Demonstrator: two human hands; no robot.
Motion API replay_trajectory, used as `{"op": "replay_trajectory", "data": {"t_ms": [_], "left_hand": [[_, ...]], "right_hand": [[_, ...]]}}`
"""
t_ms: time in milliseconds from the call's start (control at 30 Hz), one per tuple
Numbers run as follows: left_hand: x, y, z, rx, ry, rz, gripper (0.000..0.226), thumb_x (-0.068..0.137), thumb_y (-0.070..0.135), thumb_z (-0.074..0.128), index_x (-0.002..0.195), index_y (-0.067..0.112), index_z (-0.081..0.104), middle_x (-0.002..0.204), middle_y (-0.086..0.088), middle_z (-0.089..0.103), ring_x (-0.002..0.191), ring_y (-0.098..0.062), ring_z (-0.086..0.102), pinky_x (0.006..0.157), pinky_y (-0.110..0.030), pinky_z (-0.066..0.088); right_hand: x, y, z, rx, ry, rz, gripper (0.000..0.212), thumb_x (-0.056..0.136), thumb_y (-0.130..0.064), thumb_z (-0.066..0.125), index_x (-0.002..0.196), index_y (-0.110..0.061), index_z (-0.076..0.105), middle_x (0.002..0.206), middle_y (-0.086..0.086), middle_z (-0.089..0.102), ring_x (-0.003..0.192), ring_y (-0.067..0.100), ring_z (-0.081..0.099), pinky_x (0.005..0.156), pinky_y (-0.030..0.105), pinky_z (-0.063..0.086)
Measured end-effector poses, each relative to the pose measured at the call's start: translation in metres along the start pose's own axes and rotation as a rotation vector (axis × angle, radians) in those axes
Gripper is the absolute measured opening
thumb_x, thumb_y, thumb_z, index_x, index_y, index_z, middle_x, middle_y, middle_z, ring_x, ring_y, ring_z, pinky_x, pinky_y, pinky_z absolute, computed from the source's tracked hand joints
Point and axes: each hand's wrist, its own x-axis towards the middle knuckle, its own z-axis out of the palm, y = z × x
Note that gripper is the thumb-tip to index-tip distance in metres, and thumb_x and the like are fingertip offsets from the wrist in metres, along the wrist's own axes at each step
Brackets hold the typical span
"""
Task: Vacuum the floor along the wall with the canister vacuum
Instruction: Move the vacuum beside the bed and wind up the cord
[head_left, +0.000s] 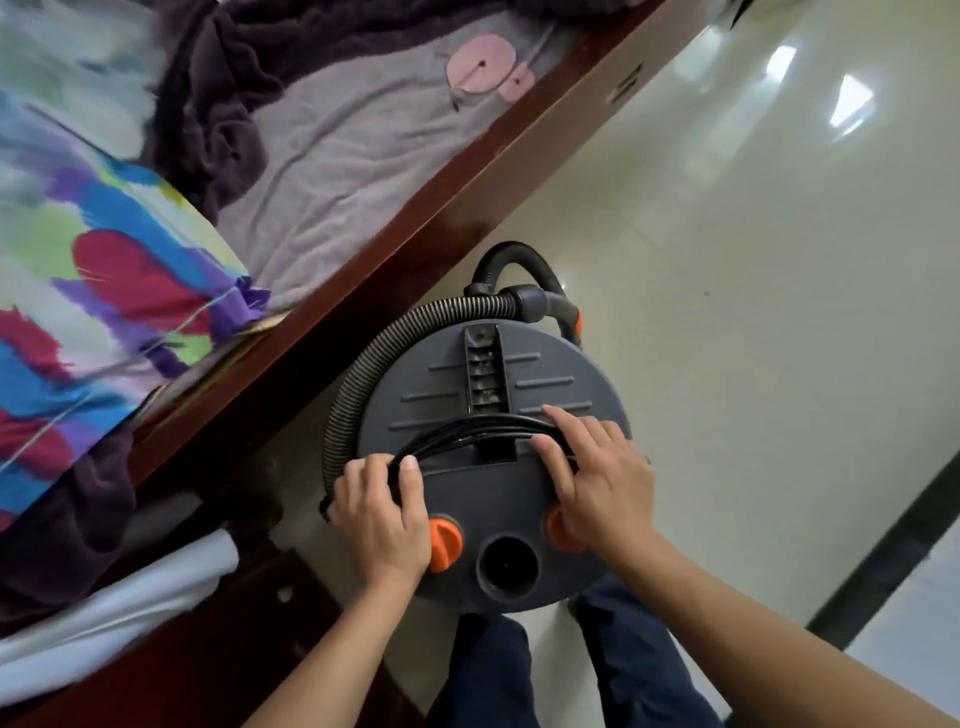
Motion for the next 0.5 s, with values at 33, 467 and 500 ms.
{"op": "replay_trajectory", "data": {"t_ms": [33, 467, 500], "left_hand": [[0.004, 0.011, 0.005, 0.006, -0.002, 0.021, 0.054, 0.09, 0.046, 0.035, 0.088, 0.0, 0.064, 0.092, -0.018, 0.061, 0.088, -0.039, 0.055, 0.076, -0.046, 0.042], [0.072, 0.189, 0.112, 0.059, -0.143, 0.293, 0.062, 0.087, 0.057, 0.023, 0.089, 0.008, 0.062, 0.096, -0.012, 0.059, 0.097, -0.034, 0.051, 0.082, -0.041, 0.037], [0.072, 0.208, 0.125, 0.058, -0.151, 0.302, 0.061, 0.087, 0.057, 0.023, 0.088, 0.01, 0.062, 0.096, -0.01, 0.058, 0.097, -0.032, 0.051, 0.083, -0.04, 0.036]], "right_hand": [[0.005, 0.008, -0.006, 0.012, -0.002, 0.031, 0.048, 0.095, -0.054, 0.041, 0.121, -0.026, 0.069, 0.097, -0.004, 0.072, 0.089, 0.026, 0.065, 0.069, 0.037, 0.051], [0.087, 0.141, -0.073, 0.152, 0.123, 0.472, 0.05, 0.091, -0.063, 0.034, 0.12, -0.036, 0.065, 0.113, -0.009, 0.068, 0.109, 0.023, 0.057, 0.081, 0.038, 0.049], [0.094, 0.16, -0.081, 0.154, 0.143, 0.492, 0.051, 0.09, -0.064, 0.033, 0.119, -0.036, 0.065, 0.112, -0.009, 0.068, 0.109, 0.023, 0.057, 0.08, 0.039, 0.048]]}}
